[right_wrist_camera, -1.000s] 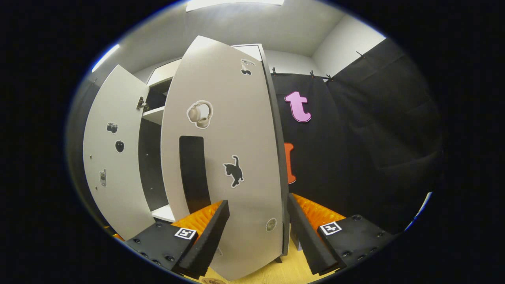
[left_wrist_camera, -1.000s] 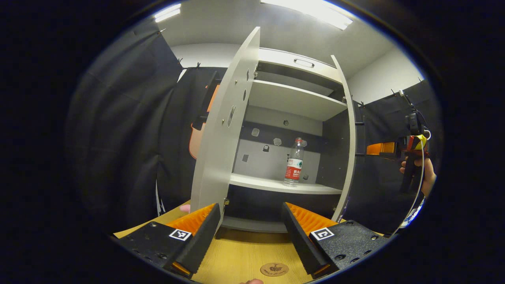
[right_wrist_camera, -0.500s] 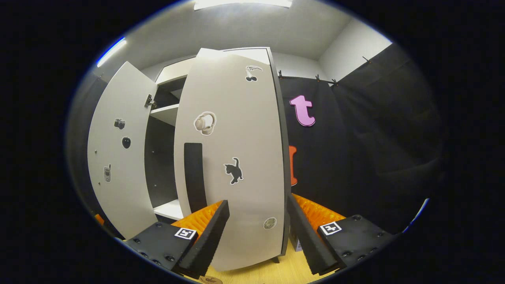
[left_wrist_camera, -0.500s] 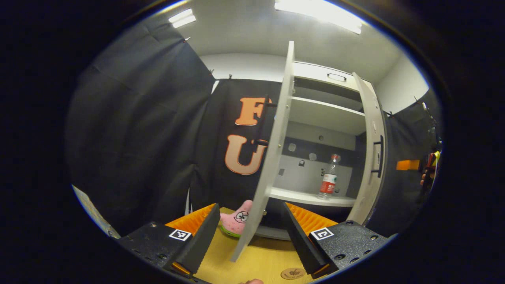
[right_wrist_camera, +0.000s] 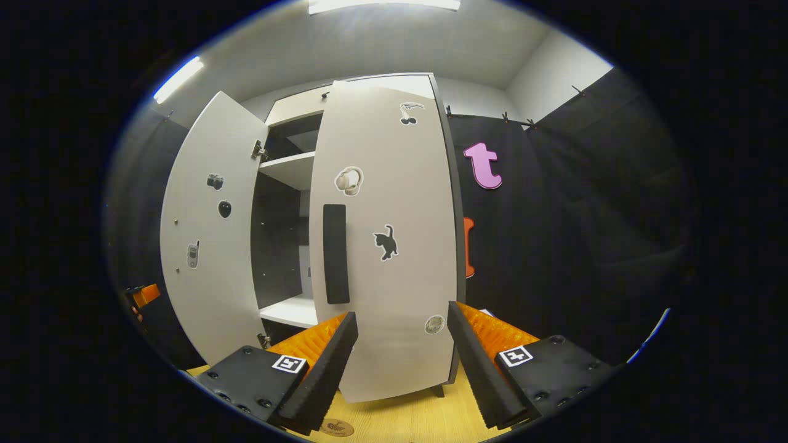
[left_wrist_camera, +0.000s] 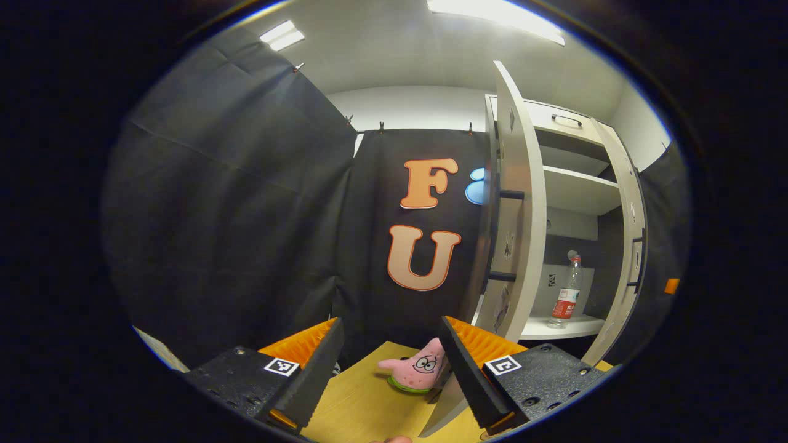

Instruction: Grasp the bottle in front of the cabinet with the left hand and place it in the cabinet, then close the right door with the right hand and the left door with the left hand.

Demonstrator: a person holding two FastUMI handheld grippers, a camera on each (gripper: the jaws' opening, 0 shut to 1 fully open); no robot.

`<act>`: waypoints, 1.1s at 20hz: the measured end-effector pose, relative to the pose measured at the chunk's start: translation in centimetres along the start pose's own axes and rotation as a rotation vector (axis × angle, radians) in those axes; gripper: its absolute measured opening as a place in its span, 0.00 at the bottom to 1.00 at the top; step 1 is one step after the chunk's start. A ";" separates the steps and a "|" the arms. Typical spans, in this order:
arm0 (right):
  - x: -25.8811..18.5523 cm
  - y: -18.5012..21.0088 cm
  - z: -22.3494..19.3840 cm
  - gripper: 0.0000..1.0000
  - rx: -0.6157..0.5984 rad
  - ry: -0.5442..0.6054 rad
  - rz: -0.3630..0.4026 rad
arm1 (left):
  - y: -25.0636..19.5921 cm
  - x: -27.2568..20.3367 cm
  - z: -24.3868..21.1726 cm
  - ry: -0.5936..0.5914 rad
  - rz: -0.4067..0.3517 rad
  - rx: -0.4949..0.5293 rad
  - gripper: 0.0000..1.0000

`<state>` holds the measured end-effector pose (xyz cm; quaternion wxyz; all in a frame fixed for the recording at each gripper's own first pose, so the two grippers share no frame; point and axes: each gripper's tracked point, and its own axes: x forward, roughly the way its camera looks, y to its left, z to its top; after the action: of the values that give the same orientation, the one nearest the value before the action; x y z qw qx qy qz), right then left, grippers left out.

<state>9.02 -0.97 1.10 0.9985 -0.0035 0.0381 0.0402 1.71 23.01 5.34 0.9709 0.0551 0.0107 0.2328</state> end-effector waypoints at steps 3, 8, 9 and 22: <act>-1.2 0.3 -2.1 0.98 -0.013 0.031 0.007 | -0.2 3.2 0.5 -0.003 -0.014 -0.036 0.94; -2.7 -0.5 -4.5 0.98 -0.014 0.077 -0.016 | -1.0 6.4 1.2 -0.025 -0.023 -0.034 0.94; -2.9 -0.7 -4.8 0.97 -0.008 0.082 -0.022 | -0.9 6.6 1.6 -0.040 -0.014 -0.032 0.94; -3.3 -2.6 -5.1 0.97 -0.001 0.084 -0.066 | -5.7 5.1 2.0 -0.028 -0.200 -0.009 0.92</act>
<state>5.51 -3.86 -3.73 0.9968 -0.0069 0.0797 0.0070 8.91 20.07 6.74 0.9896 0.0527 0.0014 0.1338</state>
